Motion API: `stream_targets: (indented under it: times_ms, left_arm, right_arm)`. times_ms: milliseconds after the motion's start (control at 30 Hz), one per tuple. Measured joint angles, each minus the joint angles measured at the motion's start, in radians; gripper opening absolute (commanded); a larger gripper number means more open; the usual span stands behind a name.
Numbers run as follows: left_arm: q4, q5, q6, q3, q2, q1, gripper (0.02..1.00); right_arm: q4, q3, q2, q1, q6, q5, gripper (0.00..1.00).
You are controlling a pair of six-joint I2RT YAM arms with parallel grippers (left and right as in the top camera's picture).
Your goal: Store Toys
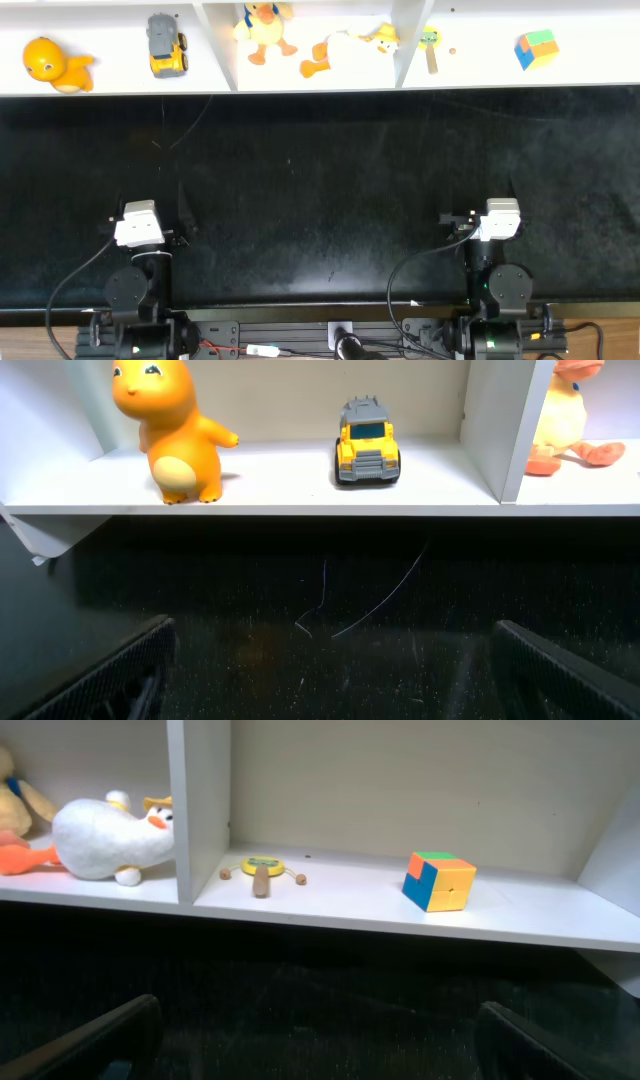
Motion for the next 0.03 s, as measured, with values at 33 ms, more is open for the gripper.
stream_targets:
  times_ms: [33]
  left_arm:
    - [0.0,0.0,0.0,0.0,0.0,0.0,0.998]
  right_arm:
    - [0.0,0.0,0.0,0.0,0.0,0.0,0.996]
